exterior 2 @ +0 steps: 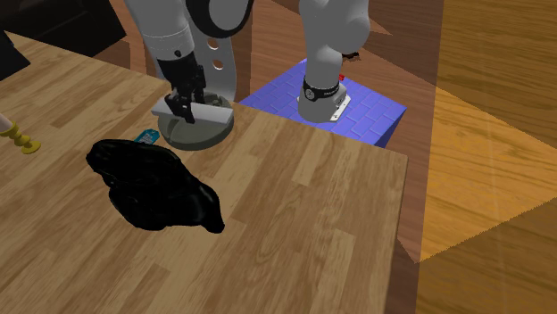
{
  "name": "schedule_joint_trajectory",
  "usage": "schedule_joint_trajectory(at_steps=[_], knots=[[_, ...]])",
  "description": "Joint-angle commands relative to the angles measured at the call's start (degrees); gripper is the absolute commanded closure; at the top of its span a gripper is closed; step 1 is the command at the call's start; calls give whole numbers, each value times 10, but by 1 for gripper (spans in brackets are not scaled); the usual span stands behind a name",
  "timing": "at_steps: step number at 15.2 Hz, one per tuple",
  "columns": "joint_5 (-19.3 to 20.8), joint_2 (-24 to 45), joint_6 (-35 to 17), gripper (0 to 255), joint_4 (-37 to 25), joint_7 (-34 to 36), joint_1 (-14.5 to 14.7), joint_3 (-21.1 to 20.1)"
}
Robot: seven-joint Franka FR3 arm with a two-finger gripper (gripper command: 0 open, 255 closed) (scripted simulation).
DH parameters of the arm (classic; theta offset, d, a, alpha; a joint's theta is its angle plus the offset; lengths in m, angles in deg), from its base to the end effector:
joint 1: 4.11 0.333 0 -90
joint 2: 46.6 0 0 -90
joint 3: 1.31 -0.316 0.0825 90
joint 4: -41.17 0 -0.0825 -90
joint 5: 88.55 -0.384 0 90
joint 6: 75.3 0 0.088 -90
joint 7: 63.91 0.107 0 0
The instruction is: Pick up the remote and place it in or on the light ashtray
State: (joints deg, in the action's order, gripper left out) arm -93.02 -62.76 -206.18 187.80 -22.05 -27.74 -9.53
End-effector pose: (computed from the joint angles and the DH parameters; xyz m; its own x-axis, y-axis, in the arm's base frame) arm 0.4108 -0.1125 0.3654 0.4924 -0.8703 -0.0093 -0.8703 -0.4922 -0.0178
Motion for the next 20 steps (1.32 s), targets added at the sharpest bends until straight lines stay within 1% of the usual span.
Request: schedule_joint_trajectory(at_steps=[1, 7, 8, 13, 17, 20], knots=[[0, 2, -5, 255, 3, 0, 0, 0], [0, 2, -5, 255, 3, 0, 0, 0], [0, 1, -4, 0, 3, 0, 0, 0], [0, 2, -5, 0, 3, 0, 0, 0], [0, -41, 78, 0, -37, -2, 0, 5], [0, -41, 78, 0, -37, -2, 0, 5]])
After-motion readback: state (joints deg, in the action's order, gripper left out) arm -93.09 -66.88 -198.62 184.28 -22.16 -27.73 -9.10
